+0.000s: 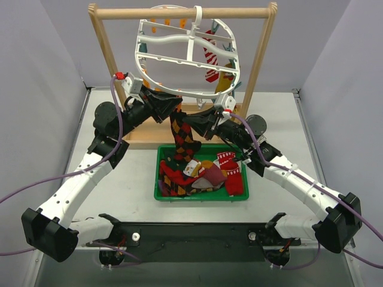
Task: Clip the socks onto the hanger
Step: Clamp the sock onto the hanger.
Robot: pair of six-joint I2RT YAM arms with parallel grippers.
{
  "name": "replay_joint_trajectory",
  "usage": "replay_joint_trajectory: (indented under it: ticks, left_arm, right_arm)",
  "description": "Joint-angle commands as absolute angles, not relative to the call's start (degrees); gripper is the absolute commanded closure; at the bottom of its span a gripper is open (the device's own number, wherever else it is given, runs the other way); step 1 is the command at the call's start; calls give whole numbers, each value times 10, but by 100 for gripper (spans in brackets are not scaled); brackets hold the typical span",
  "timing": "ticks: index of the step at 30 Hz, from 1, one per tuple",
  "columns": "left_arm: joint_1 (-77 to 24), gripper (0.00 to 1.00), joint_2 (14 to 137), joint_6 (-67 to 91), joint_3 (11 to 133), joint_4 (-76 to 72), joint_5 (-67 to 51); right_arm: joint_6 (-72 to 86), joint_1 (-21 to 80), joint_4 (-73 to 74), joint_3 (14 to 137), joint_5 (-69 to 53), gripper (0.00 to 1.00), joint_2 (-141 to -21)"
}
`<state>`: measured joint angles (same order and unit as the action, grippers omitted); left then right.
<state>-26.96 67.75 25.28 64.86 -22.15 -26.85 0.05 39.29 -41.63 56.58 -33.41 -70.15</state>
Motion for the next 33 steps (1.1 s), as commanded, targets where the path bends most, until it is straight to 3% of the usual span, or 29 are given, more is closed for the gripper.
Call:
replay_joint_trajectory:
  ticks: [1, 16, 33]
  left_arm:
    - [-278, 100, 675, 264, 664, -227, -313]
    - [-278, 100, 679, 258, 665, -226, -308]
    - [-278, 100, 679, 258, 671, -222, -305]
  right_arm:
    - [0, 386, -505, 562, -338, 100, -689]
    - [-8, 374, -478, 531, -316, 100, -626]
    - [-11, 374, -500, 557, -302, 100, -649]
